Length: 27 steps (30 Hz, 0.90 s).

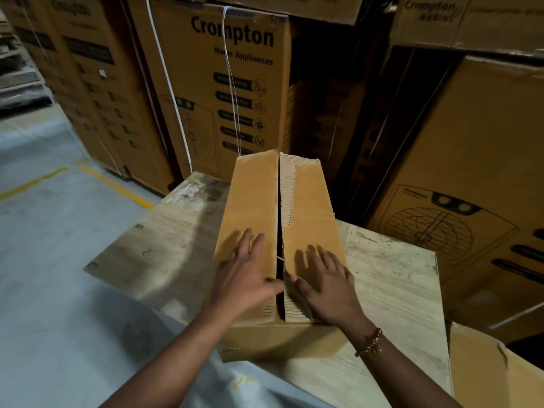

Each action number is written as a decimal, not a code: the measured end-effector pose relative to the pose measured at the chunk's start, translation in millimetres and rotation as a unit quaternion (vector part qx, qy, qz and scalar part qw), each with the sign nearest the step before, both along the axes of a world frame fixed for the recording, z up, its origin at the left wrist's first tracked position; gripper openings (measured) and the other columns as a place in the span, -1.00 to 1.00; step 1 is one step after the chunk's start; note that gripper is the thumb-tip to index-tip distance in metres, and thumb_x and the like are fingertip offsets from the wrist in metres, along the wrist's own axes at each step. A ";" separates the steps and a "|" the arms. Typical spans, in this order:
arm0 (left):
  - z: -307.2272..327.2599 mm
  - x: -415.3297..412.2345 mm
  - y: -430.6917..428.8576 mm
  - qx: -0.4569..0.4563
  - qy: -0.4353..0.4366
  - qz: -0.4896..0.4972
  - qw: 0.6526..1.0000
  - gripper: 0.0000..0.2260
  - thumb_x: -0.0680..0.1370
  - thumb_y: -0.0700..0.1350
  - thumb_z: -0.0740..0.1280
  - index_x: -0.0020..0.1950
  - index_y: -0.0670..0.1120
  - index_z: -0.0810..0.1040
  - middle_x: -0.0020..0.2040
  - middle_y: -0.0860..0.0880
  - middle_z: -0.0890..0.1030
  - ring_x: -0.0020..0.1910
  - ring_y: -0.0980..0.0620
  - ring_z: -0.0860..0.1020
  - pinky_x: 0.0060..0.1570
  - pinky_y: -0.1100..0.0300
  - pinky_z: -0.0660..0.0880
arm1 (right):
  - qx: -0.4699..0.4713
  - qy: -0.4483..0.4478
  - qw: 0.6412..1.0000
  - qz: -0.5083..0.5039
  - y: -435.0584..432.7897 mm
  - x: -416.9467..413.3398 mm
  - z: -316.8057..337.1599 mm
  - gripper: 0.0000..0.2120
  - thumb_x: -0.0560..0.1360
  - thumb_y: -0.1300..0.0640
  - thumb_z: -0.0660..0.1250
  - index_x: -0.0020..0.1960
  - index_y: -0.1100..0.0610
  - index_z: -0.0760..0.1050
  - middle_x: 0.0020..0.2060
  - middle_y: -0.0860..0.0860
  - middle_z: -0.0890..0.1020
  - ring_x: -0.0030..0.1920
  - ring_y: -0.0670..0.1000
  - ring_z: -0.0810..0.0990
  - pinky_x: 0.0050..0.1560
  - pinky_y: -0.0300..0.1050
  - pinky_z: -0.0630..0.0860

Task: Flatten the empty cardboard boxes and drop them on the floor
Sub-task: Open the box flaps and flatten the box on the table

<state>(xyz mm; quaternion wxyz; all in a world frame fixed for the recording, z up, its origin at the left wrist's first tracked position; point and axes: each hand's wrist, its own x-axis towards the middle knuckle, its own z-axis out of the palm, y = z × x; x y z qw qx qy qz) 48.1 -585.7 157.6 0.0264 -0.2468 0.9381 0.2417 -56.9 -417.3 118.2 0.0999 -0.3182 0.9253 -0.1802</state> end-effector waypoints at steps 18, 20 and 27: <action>-55.2 67.8 -117.6 -0.113 0.003 -0.056 0.992 -0.47 0.52 -0.02 0.09 0.53 0.07 0.32 0.58 0.03 0.22 0.58 -0.08 0.08 0.47 -0.09 0.11 | 0.165 0.198 0.935 -0.244 69.2 -19.5 94.0 -0.37 0.50 0.09 0.35 0.50 -0.09 0.18 0.34 0.03 0.41 0.15 0.11 0.50 -0.04 0.06 0.61; -60.6 57.2 -106.9 -0.077 0.004 -0.045 0.996 -0.45 0.58 0.12 0.00 0.58 0.06 0.18 0.61 0.07 0.10 0.58 -0.04 0.04 0.49 -0.04 0.10 | 0.238 0.160 0.921 -0.262 87.5 -24.5 72.4 -0.35 0.51 -0.02 0.31 0.53 -0.08 0.13 0.50 0.03 0.24 0.41 0.19 0.30 0.30 0.27 0.41; -88.8 40.6 -80.2 0.175 0.047 0.042 0.983 -0.11 0.49 0.34 0.29 0.62 0.09 -0.16 0.63 0.04 -0.04 0.53 -0.12 0.21 0.38 -0.08 0.31 | -0.131 -0.335 0.890 -0.282 66.1 6.4 -9.6 -0.16 0.36 -0.57 0.12 0.44 -0.04 0.35 0.26 -0.04 0.51 0.24 0.09 0.53 0.22 0.10 0.47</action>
